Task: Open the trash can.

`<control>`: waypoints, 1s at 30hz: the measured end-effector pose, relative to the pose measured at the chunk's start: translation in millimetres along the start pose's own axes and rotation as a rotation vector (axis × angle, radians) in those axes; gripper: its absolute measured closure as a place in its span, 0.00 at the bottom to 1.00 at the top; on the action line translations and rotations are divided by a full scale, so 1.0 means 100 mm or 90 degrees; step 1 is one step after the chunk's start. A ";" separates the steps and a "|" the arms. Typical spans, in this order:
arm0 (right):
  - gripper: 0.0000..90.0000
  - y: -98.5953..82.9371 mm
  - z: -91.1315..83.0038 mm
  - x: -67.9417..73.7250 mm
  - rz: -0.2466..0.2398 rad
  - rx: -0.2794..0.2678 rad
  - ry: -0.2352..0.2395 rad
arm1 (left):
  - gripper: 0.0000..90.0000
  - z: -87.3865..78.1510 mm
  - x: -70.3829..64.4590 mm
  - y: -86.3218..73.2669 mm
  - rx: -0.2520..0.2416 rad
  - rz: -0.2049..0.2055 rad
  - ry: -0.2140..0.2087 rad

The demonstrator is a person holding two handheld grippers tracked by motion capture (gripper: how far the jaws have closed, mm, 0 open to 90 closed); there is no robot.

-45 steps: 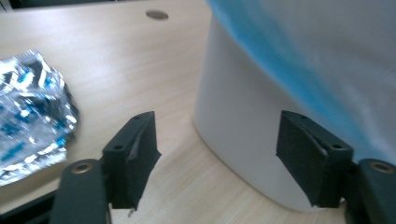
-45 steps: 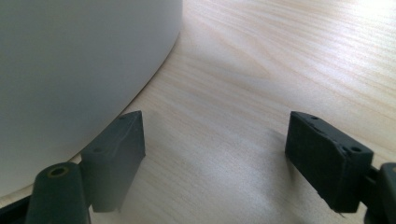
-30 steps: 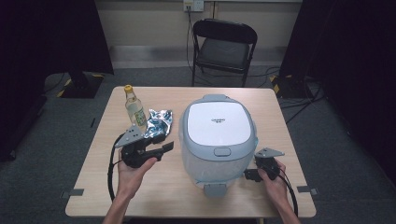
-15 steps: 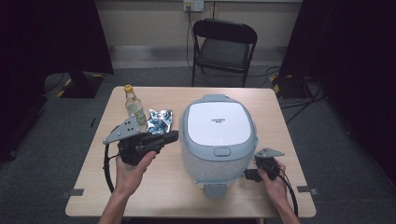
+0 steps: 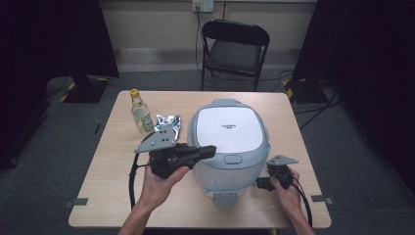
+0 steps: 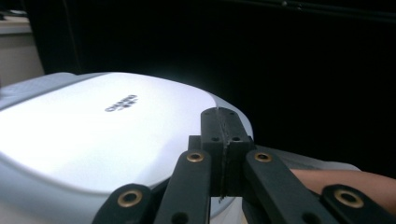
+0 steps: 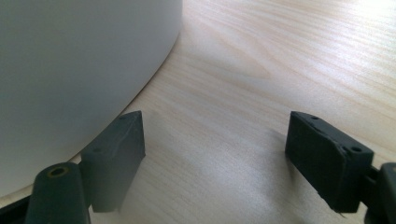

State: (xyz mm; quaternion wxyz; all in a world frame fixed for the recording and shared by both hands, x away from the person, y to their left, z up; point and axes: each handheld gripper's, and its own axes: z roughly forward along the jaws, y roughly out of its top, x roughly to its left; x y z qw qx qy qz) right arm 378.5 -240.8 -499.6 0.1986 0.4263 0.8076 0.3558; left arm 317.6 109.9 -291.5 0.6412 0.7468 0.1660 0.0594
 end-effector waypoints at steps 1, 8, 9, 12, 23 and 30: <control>0.21 0.00 0.00 0.00 0.000 0.000 0.000 | 1.00 0.04 -0.01 0.00 0.004 -0.001 -0.006; 0.21 0.00 0.00 0.00 0.000 0.000 0.000 | 1.00 0.27 -0.11 -0.01 0.038 0.007 -0.022; 0.21 0.00 0.00 0.00 0.000 0.000 0.000 | 1.00 0.29 -0.13 -0.01 0.043 0.011 -0.019; 0.21 0.00 0.00 0.00 0.000 0.000 0.000 | 1.00 0.35 -0.15 -0.02 0.061 0.025 -0.009; 0.21 0.00 0.00 0.00 0.000 0.000 0.000 | 1.00 0.36 -0.20 0.00 0.083 0.055 0.013; 0.21 0.00 0.00 0.00 0.000 0.000 0.000 | 1.00 0.37 -0.23 0.00 0.089 0.053 0.010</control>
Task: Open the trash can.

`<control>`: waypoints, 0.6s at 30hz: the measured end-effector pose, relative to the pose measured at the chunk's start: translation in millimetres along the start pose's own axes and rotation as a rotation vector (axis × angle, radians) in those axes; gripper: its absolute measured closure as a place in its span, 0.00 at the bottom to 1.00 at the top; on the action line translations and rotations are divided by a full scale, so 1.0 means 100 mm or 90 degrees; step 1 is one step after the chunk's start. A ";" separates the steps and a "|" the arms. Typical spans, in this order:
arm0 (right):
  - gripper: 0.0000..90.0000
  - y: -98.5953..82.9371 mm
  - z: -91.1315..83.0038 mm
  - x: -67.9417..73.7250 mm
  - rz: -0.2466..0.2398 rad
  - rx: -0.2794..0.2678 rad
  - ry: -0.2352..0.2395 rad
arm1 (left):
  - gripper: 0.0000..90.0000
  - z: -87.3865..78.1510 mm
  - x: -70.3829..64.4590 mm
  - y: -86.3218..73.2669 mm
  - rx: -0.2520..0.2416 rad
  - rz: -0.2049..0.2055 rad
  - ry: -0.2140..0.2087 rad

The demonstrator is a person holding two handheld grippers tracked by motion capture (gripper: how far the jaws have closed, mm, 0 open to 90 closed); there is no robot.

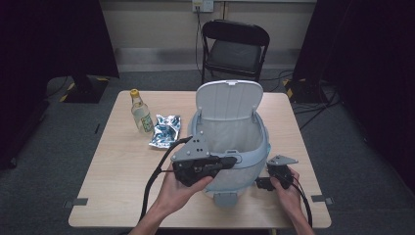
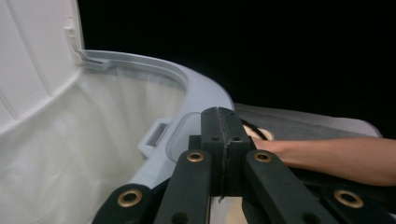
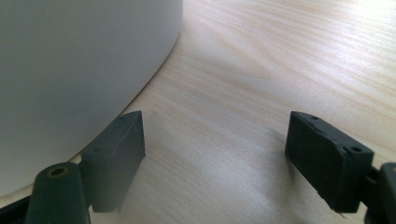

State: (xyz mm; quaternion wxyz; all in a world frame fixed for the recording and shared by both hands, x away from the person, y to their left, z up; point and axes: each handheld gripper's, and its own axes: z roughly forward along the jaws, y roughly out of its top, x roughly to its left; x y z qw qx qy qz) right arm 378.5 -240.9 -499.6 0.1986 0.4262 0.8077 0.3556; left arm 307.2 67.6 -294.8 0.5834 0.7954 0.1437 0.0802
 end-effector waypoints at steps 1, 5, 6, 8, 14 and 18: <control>0.21 0.00 0.00 0.00 0.000 0.000 0.000 | 1.00 0.00 0.00 0.00 -0.001 -0.001 -0.001; 0.21 0.00 0.00 0.00 0.000 0.000 0.000 | 1.00 0.00 0.03 -0.02 -0.009 -0.009 -0.011; 0.21 0.00 0.00 0.00 0.000 0.000 0.000 | 1.00 0.00 0.04 -0.03 -0.016 -0.016 -0.018; 0.21 0.00 0.00 0.00 0.000 0.000 0.000 | 1.00 -0.01 0.06 -0.05 -0.022 -0.023 -0.027; 0.21 0.00 0.00 0.00 0.000 0.000 0.000 | 1.00 -0.11 0.16 -0.11 -0.055 -0.043 -0.026; 0.21 0.00 0.00 0.00 0.000 0.000 0.000 | 0.98 -0.25 0.25 -0.15 -0.071 -0.063 -0.016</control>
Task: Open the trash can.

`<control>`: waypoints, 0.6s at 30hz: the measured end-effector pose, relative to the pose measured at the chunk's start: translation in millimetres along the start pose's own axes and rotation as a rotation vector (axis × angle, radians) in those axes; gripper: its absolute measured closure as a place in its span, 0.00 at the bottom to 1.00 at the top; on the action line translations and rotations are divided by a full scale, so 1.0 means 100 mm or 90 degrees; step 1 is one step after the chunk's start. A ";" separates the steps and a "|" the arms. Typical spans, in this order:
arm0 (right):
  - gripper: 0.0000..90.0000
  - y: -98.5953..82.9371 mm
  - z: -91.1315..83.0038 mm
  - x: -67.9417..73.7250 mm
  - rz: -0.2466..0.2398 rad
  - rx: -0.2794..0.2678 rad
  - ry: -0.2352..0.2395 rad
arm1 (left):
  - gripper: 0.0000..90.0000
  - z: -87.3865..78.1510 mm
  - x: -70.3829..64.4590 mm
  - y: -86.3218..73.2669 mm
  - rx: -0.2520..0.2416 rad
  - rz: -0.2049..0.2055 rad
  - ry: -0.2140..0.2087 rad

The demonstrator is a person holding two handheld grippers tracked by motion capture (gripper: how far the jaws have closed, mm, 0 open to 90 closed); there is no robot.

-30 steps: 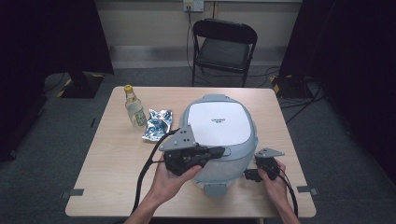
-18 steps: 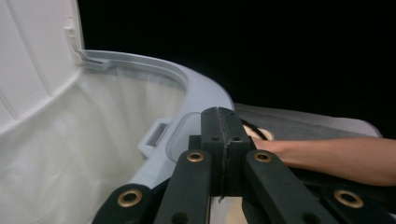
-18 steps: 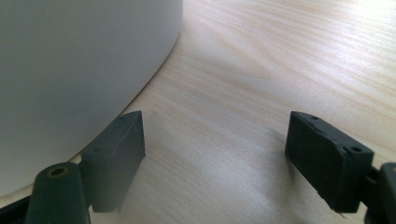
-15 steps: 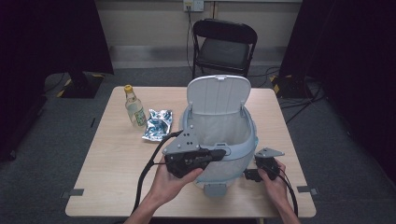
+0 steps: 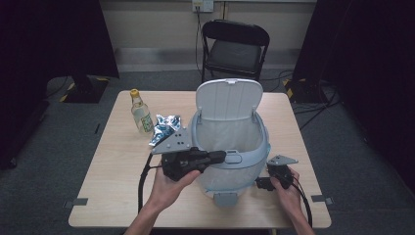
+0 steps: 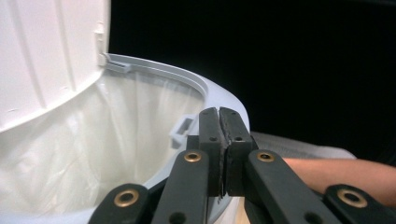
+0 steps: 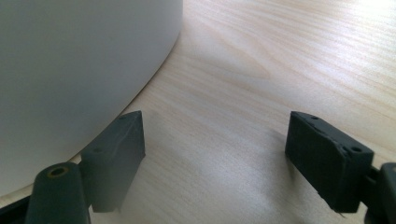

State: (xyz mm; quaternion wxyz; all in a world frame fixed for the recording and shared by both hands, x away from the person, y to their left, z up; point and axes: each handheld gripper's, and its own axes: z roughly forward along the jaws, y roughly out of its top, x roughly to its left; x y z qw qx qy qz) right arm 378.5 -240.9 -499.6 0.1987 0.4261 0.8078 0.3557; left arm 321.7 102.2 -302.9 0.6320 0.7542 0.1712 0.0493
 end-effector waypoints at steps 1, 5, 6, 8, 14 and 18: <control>0.21 0.00 0.00 0.00 0.000 0.000 0.000 | 0.98 -0.05 0.02 -0.01 -0.005 -0.003 0.005; 0.21 0.00 0.00 0.00 0.000 0.000 0.000 | 0.97 -0.25 0.16 -0.11 -0.039 -0.041 0.026; 0.21 0.00 0.00 0.00 0.000 0.000 0.000 | 0.97 -0.30 0.19 -0.14 -0.044 -0.049 0.033; 0.21 0.00 0.00 0.00 0.000 0.000 0.000 | 0.97 -0.41 0.25 -0.19 -0.051 -0.062 0.051; 0.21 0.00 0.00 0.00 0.001 0.000 0.000 | 0.97 -0.71 0.58 -0.39 -0.062 -0.092 0.116; 0.21 0.00 0.00 0.00 0.000 0.000 -0.001 | 0.97 -0.82 0.84 -0.60 -0.043 -0.124 0.160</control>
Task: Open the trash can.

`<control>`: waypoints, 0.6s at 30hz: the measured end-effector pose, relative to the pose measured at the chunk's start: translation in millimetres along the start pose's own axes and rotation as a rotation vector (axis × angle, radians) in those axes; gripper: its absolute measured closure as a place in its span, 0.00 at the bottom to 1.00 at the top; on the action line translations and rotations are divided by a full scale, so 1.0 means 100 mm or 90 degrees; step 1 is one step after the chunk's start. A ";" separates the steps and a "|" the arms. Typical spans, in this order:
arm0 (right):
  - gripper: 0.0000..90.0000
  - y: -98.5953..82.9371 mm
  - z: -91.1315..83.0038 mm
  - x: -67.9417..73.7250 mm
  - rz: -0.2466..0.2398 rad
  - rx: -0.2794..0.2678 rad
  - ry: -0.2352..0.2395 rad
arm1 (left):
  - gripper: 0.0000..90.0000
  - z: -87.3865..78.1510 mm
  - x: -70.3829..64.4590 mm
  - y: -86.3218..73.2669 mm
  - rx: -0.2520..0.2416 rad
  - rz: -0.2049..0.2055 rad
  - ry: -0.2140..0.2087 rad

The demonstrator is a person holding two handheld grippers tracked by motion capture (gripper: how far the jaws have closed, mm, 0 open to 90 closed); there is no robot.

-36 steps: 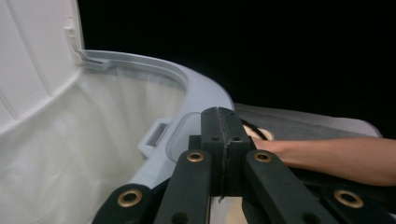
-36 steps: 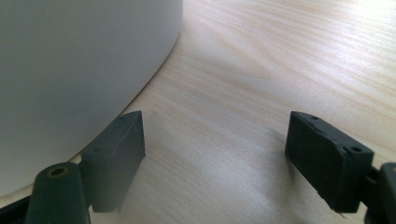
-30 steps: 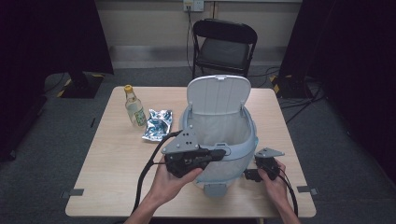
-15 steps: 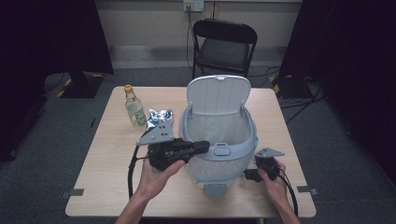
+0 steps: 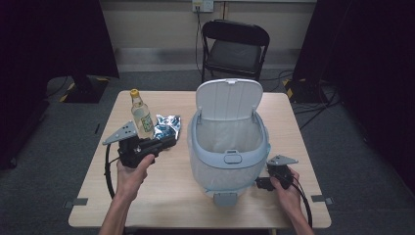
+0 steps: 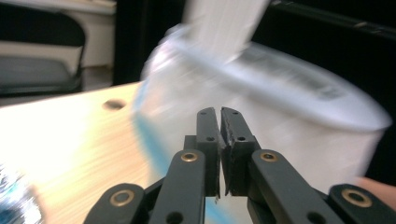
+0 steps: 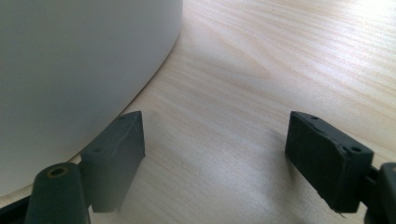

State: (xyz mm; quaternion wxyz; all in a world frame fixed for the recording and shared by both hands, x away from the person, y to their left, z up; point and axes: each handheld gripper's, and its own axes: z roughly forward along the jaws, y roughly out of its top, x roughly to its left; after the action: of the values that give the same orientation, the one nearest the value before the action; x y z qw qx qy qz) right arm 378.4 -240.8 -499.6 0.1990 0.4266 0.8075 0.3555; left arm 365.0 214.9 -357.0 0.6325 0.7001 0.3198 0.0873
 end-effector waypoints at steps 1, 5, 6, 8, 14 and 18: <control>0.21 0.00 0.00 0.00 0.000 0.000 0.000 | 0.96 -0.01 0.08 -0.05 0.007 -0.004 0.012; 0.21 0.00 0.00 0.00 0.001 0.000 0.000 | 0.95 -0.04 0.36 -0.27 0.041 -0.029 0.047; 0.21 0.00 0.00 0.00 0.001 0.000 0.000 | 0.95 -0.05 0.41 -0.31 0.046 -0.033 0.057; 0.21 0.00 0.00 0.00 0.000 0.000 0.000 | 0.94 -0.05 0.57 -0.41 0.066 -0.045 0.078; 0.21 0.00 0.00 0.00 0.001 0.000 0.000 | 0.86 0.02 1.01 -0.66 0.130 -0.079 0.140; 0.21 0.00 0.00 0.00 0.000 0.000 0.000 | 0.70 0.09 1.21 -0.74 0.152 -0.095 0.182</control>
State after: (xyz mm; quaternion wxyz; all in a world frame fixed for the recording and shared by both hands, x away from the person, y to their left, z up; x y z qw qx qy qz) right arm 378.4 -240.7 -499.6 0.1989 0.4267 0.8074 0.3556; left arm 439.5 274.7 -463.0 0.4980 0.7248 0.4653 0.1005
